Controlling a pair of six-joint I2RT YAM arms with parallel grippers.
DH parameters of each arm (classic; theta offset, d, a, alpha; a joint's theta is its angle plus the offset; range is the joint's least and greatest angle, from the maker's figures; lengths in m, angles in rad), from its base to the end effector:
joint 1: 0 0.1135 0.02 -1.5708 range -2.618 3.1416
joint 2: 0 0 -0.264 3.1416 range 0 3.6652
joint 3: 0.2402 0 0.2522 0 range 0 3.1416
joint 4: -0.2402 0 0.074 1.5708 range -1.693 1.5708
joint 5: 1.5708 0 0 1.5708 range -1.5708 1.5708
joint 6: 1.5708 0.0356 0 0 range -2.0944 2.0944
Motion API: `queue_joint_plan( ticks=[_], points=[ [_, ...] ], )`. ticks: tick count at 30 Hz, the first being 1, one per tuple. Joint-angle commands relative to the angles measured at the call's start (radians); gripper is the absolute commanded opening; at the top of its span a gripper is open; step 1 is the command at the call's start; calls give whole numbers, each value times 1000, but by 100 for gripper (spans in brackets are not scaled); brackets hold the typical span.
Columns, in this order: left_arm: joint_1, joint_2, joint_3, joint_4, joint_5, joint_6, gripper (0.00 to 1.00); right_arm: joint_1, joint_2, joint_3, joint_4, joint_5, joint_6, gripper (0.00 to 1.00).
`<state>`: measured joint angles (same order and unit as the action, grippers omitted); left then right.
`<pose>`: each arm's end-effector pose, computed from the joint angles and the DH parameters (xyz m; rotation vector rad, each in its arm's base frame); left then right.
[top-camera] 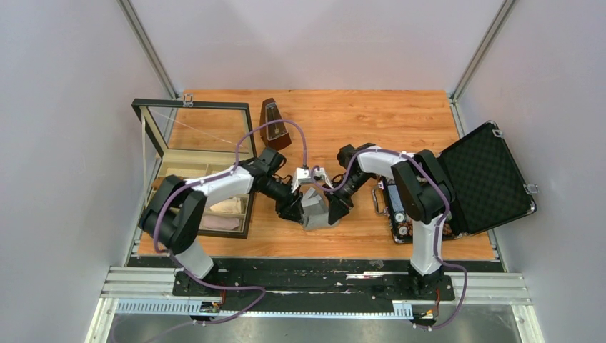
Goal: Roll the underwear
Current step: Roll the underwear to the center of the board.
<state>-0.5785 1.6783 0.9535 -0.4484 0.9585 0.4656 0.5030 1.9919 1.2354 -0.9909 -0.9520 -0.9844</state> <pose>0.2420 -0.1928 0.1714 1.4734 2.0363 -1.3254 0.2757 0.1848 0.1368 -1.7534 2.0898 1.4219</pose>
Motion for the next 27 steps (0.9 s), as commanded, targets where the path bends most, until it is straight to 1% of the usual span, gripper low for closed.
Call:
queue_joint_plan(
  ticks=[1, 2, 5, 7, 9, 12, 15, 18, 22, 23, 24, 25, 26, 27],
  points=[
    [5, -201, -70, 138, -178, -86, 58, 13, 33, 68, -96, 75, -9, 4],
    [6, -253, -90, 155, -219, -94, 60, 18, 31, 74, -97, 79, -12, 4],
    [7, -323, -101, 141, -263, -86, 61, 42, 26, 90, -106, 101, -29, 4],
    [10, -384, -111, 132, -326, -115, 61, 64, 21, 101, -113, 119, -40, 4],
    [17, -457, -130, 130, -405, -180, 60, 82, 19, 122, -128, 125, -47, 4],
    [27, -580, -147, 122, -525, -219, 60, 105, 14, 157, -144, 122, -52, 4],
    [38, -669, -139, 83, -567, -230, 59, 132, 16, 186, -155, 125, -62, 4],
    [40, -712, -109, 4, -595, -203, 57, 156, 50, 245, -185, 119, -63, 4],
    [40, -759, -104, -81, -515, -42, 55, 173, 181, 365, -270, 98, -51, 5],
    [39, -771, -119, -82, -489, 29, 54, 173, 232, 399, -300, 94, -34, 4],
    [37, -774, -128, -79, -474, 66, 54, 171, 280, 437, -327, 92, -15, 4],
    [33, -775, -150, -76, -445, 153, 54, 169, 326, 467, -348, 90, 5, 4],
    [20, -773, -161, -69, -438, 199, 54, 165, 361, 488, -363, 86, 20, 3],
    [10, -760, -179, -67, -438, 279, 54, 159, 386, 502, -369, 79, 38, 3]
  ],
)
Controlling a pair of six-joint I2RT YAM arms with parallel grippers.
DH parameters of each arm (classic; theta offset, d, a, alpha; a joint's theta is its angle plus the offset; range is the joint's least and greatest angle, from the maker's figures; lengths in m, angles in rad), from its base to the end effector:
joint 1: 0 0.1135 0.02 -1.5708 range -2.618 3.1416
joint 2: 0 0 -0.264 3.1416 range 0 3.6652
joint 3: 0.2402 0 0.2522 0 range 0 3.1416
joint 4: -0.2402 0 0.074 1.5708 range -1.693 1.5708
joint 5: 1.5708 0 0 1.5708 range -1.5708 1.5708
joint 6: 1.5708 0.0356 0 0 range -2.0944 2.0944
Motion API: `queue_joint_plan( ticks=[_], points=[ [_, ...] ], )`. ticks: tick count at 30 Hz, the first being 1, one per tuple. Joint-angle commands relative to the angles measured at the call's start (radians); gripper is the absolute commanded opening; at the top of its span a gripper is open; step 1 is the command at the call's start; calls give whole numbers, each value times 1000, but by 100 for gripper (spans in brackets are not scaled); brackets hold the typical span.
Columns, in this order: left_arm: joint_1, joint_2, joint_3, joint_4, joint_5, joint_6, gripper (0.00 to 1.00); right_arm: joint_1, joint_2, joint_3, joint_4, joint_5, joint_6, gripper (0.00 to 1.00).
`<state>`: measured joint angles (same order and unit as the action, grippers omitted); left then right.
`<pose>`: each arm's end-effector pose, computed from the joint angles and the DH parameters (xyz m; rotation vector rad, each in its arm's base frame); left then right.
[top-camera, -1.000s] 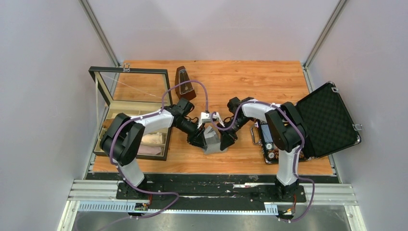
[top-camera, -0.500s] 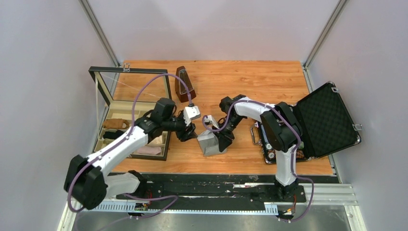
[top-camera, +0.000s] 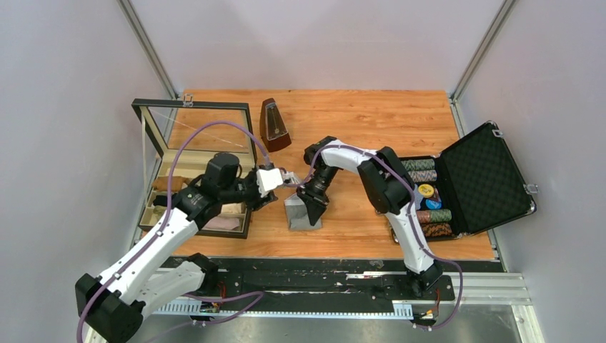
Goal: Roll the underwear
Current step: Roll the underwear to the center of the board.
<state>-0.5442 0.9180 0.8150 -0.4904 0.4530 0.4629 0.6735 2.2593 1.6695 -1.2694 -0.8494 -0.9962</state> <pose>0.1608 -0.1155 0.2984 1.2554 1.7383 -0.5361 0.2936 0.2685 0.1375 1.8985 -1.9607 -1.2791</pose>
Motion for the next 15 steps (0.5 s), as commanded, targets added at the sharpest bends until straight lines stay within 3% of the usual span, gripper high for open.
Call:
queue_joint_plan(
  ticks=[1, 7, 10, 15],
  points=[
    [-53, 7, -46, -20, 60, 313, 54, -18, 140, 75, -91, -35, 67, 3],
    [-213, 67, -120, 47, 78, 506, 54, -40, 259, 177, -169, -123, 162, 1],
    [-249, 97, -182, 170, 149, 534, 57, -40, 322, 226, -202, -143, 200, 1],
    [-288, 193, -254, 269, 138, 676, 60, -43, 398, 263, -229, -180, 246, 0]
  ],
)
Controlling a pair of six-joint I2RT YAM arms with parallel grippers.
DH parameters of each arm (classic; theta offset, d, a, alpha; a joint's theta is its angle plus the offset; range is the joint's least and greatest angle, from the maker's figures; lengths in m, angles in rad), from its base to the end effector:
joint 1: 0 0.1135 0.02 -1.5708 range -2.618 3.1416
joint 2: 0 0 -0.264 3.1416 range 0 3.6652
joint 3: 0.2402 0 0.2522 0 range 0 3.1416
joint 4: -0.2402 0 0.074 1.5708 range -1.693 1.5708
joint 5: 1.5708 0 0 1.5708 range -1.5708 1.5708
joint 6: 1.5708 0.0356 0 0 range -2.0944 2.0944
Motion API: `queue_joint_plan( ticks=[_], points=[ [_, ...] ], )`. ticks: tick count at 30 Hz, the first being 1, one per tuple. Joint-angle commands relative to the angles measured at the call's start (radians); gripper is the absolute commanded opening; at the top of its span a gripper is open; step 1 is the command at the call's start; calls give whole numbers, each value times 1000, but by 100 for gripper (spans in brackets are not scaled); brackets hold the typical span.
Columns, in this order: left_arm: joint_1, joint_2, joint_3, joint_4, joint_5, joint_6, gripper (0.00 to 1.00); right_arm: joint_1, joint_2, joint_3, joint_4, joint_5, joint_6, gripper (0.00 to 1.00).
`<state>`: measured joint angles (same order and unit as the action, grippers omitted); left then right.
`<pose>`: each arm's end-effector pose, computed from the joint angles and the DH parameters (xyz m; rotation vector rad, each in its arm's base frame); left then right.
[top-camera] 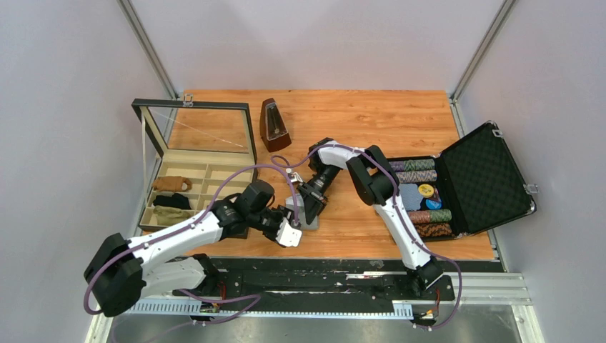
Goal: Roll the underwear
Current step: Roll the underwear to the center of the board.
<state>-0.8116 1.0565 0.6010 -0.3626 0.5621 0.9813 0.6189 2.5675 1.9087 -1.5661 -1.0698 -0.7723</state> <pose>0.1292 -0.1637 0.2135 1.9506 1.2249 -0.5816 0.3213 0.2672 0.0821 1.0857 -2.0004 -1.3763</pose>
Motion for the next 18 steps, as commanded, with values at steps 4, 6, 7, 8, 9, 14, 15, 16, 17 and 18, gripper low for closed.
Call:
queue_joint_plan(
  ticks=[4, 6, 7, 8, 9, 14, 15, 16, 17, 18],
  points=[
    [-51, 125, -88, 237, -90, 202, 61, 11, 121, 36, 66, 25, 44, 0],
    [-62, 141, -113, 281, -135, 207, 61, 11, 134, 46, 64, 24, 48, 0],
    [-71, 145, -122, 307, -152, 211, 61, 11, 136, 48, 62, 24, 49, 0],
    [-76, 154, -143, 319, -184, 225, 61, 11, 137, 50, 61, 22, 51, 0],
    [-85, 158, -153, 343, -202, 241, 61, 10, 137, 50, 61, 19, 51, 0],
    [-98, 243, -200, 463, -351, 263, 62, 10, 139, 36, 50, 11, 43, 0],
    [-100, 251, -200, 488, -365, 262, 63, 10, 141, 34, 50, 13, 40, 0],
    [-99, 262, -201, 500, -384, 262, 63, 10, 142, 32, 47, 13, 38, 0],
    [-99, 264, -201, 516, -387, 262, 63, 11, 144, 32, 44, 13, 36, 0],
    [-100, 252, -201, 515, -380, 264, 63, 10, 145, 32, 41, 13, 36, 0]
  ],
)
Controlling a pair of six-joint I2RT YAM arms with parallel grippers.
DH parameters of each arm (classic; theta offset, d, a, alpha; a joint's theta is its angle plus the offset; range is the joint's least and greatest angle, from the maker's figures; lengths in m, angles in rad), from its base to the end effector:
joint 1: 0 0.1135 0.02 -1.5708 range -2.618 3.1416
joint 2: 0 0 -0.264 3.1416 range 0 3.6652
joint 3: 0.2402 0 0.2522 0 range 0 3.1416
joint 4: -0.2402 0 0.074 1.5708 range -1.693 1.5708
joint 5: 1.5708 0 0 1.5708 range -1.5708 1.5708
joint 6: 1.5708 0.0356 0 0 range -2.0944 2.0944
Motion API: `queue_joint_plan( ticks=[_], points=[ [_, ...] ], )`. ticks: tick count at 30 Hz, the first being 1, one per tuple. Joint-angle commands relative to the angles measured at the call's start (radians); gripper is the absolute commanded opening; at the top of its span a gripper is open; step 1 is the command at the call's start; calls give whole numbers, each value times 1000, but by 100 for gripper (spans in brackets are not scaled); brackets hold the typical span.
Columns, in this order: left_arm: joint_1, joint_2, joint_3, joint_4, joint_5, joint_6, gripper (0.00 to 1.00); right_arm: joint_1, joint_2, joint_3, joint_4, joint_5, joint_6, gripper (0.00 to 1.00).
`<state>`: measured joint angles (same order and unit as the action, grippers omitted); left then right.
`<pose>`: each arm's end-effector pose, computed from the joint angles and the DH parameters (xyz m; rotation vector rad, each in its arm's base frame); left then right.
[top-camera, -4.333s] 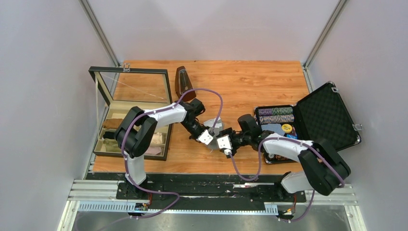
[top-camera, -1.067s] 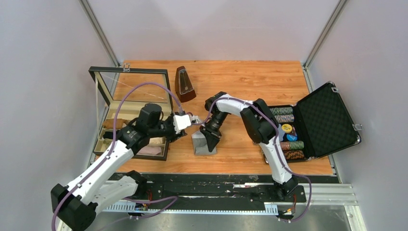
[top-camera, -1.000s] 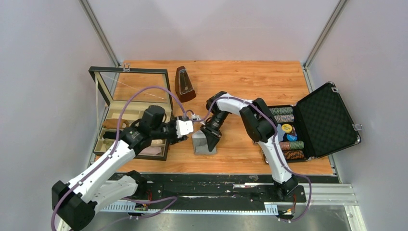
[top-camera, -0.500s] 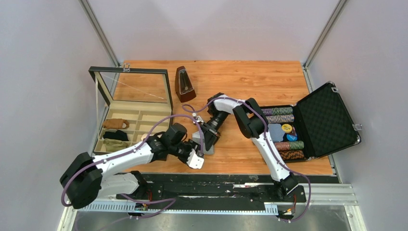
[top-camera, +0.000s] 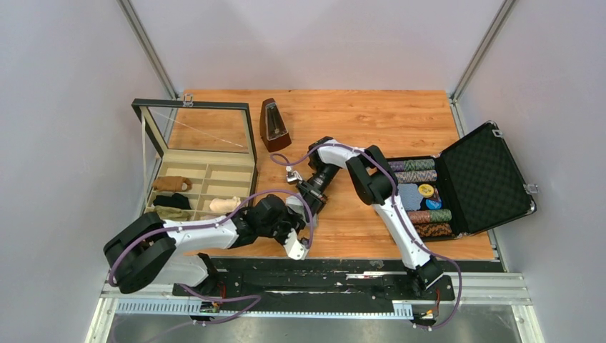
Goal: Roll the underwear
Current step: Roll the underwear to the center of the board.
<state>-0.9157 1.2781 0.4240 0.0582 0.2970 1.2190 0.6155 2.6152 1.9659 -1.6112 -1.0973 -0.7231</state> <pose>0.1292 -0.1852 0.1438 2.1070 0.9983 -0.2007 0.3265 0.2697 0.0762 0.9741 -2.0005 -1.3684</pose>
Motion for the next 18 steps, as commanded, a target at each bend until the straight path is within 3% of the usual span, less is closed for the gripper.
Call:
queue_joint_plan(
  ticks=[1, 6, 14, 16, 18],
  points=[
    [3, -4, -27, 92, -103, 38, 64, 13, 100, -25, 84, 39, -12, 0],
    [3, -92, -77, 45, -23, 100, 67, 14, 108, -15, 76, 17, -6, 0],
    [3, 70, -9, -18, -124, 64, 59, 5, 109, -53, 77, -41, -4, 0],
    [-1, 133, 32, -34, -133, 46, 52, 3, 109, -62, 81, -54, -1, 3],
    [-12, 199, 81, -65, -166, 26, 37, -2, 98, -80, 91, -69, 12, 11]
  ],
)
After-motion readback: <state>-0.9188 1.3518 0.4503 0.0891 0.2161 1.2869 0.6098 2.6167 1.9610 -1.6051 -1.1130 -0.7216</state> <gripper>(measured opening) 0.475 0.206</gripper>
